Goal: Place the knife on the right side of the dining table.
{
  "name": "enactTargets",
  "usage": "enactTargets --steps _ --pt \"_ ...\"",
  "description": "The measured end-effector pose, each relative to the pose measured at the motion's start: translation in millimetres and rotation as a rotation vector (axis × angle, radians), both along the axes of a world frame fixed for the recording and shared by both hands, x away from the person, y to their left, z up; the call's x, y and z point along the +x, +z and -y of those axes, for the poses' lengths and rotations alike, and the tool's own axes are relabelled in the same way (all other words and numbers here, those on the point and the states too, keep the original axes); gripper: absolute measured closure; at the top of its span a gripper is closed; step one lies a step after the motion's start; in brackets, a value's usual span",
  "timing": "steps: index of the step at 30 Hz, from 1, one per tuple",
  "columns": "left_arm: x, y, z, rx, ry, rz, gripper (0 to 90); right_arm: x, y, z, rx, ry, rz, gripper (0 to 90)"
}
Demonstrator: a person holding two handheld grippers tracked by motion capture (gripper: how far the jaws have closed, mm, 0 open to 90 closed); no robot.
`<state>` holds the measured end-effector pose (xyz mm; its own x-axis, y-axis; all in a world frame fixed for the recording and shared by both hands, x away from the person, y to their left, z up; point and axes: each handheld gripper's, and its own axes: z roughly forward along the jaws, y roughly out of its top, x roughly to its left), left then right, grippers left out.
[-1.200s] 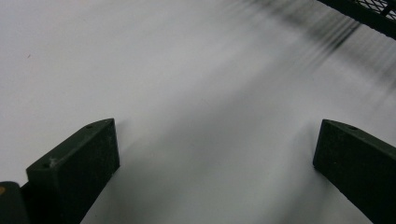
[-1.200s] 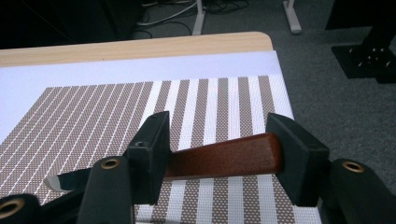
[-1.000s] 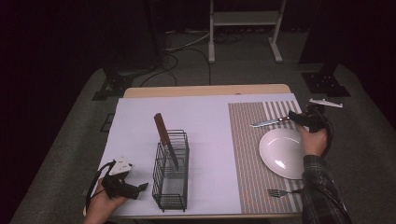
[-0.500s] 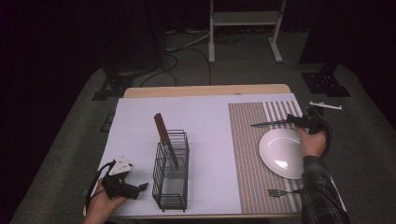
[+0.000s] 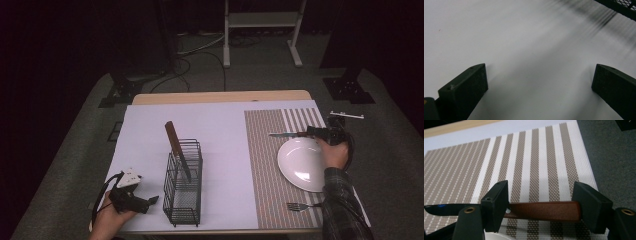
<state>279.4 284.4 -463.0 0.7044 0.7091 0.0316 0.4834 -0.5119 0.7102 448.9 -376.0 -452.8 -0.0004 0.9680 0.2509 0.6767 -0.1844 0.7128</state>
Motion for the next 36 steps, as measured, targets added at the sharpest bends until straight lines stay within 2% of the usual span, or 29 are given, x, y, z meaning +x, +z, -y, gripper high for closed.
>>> enactTargets --steps 9,15,26,28,36 --pt "0.0 0.0 0.0 -0.001 0.0 0.0 0.0 0.8 -2.1 0.7 -0.012 -0.003 -0.017 28.5" --pt "0.0 0.0 0.0 0.0 0.0 0.0 0.0 -1.6 7.7 -0.5 -0.026 0.007 0.021 27.1" --pt "0.0 0.0 0.0 0.0 0.0 0.0 0.0 -14.8 26.7 -20.6 -0.065 0.103 0.087 23.2" --pt "0.0 0.0 0.0 0.0 0.0 0.0 0.0 -21.5 31.5 -29.5 -0.069 0.136 0.113 20.6" --pt "0.0 0.1 -0.1 0.0 0.0 0.0 0.0 -35.3 38.5 -50.3 -0.111 0.215 0.155 12.6"
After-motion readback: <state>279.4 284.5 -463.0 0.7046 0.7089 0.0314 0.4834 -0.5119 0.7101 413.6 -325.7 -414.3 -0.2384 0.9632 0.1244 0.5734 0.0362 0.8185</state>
